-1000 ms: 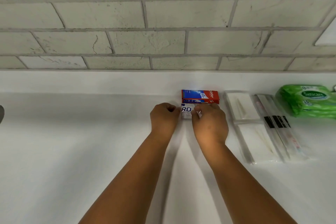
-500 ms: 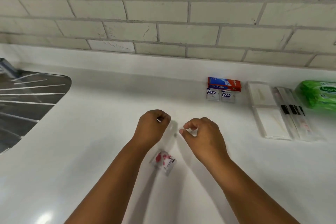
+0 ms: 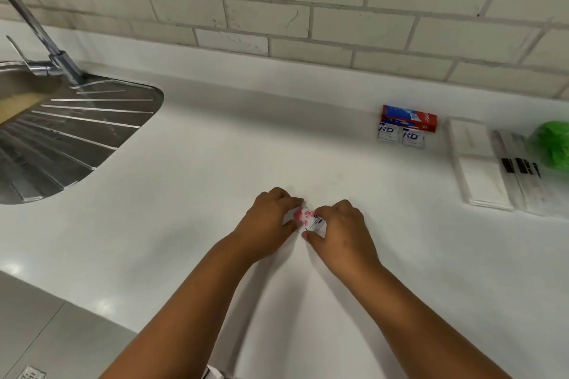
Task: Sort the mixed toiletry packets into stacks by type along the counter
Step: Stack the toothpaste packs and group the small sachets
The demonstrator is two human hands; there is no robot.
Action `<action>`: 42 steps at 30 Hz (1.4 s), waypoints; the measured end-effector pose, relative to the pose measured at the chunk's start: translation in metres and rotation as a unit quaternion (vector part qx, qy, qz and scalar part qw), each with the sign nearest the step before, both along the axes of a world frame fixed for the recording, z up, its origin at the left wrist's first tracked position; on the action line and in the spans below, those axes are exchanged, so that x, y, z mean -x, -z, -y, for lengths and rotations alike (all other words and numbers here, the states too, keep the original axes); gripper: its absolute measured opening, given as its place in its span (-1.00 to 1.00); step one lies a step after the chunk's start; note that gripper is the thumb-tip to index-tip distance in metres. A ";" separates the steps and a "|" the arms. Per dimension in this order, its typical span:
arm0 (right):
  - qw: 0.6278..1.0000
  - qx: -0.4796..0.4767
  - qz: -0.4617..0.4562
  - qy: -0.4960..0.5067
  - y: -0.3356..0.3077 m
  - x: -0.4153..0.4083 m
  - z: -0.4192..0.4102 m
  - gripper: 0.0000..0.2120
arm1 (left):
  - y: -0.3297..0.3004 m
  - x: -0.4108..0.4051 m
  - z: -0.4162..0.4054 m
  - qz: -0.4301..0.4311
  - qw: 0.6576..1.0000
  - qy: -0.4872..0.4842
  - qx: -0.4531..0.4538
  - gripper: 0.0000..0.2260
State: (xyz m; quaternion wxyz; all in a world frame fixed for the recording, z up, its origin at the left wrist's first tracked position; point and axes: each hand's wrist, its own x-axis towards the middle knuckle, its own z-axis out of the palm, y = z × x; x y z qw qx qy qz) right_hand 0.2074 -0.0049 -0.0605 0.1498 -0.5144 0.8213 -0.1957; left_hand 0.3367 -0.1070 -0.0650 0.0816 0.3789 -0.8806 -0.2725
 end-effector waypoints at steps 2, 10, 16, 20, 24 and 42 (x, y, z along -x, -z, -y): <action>1.000 0.004 -0.002 -0.001 0.000 -0.001 -0.002 -0.58 | 0.000 -0.003 -0.003 0.005 1.000 0.006 0.016 -0.55; 0.999 0.018 0.044 -0.013 -0.003 0.001 -0.010 -0.62 | -0.008 0.006 -0.005 -0.026 0.996 0.066 0.047 -0.79; 0.995 0.030 0.094 -0.008 -0.001 0.016 -0.014 -0.64 | -0.017 0.016 -0.001 0.011 0.999 0.019 -0.040 -0.86; 0.978 0.068 0.181 0.079 -0.003 0.030 -0.016 -0.62 | -0.023 0.030 0.002 -0.042 0.991 -0.020 -0.122 -0.97; 0.895 0.107 0.388 0.190 -0.007 0.047 -0.011 -0.74 | -0.032 0.052 0.002 -0.153 0.951 -0.088 -0.253 -0.95; 0.787 0.292 0.418 0.347 -0.023 0.180 0.032 -0.93 | -0.025 0.208 0.030 -0.239 0.912 -0.136 -0.304 -0.89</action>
